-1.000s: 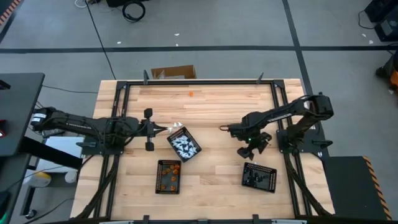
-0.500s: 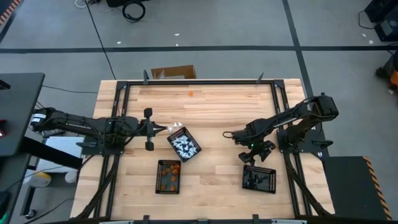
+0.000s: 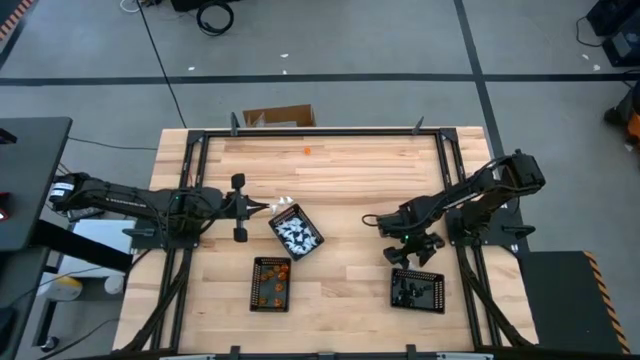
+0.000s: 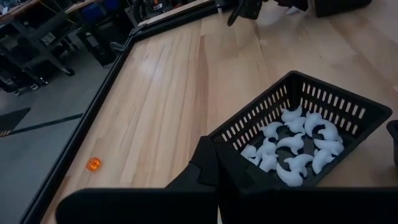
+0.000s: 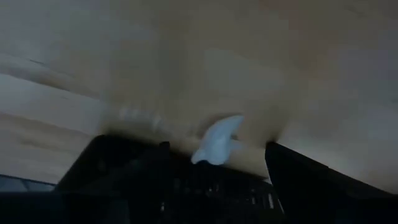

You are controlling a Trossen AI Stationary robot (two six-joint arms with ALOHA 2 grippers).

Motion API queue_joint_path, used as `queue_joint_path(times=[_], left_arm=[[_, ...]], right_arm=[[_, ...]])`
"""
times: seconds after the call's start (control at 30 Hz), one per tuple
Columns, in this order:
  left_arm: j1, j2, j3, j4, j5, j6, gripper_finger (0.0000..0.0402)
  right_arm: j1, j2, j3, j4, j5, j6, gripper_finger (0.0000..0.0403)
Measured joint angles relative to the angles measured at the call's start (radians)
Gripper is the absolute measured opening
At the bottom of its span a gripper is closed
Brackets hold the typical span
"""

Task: Sort Halloween decoration
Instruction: Put the white ghost toy into the middle black basket

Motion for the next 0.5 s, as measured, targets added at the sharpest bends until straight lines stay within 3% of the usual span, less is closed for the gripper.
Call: queue_joint_path(times=[0.23,0.5], left_arm=[[0.0,0.0,0.0,0.0,0.0,0.0,0.0],[0.0,0.0,0.0,-0.004,0.0,0.001,0.0]], right_arm=[[-0.002,0.088,-0.004,0.041,-0.06,-0.001,0.0234],[-0.037,0.177,0.03,-0.008,-0.104,-0.126,0.0154]])
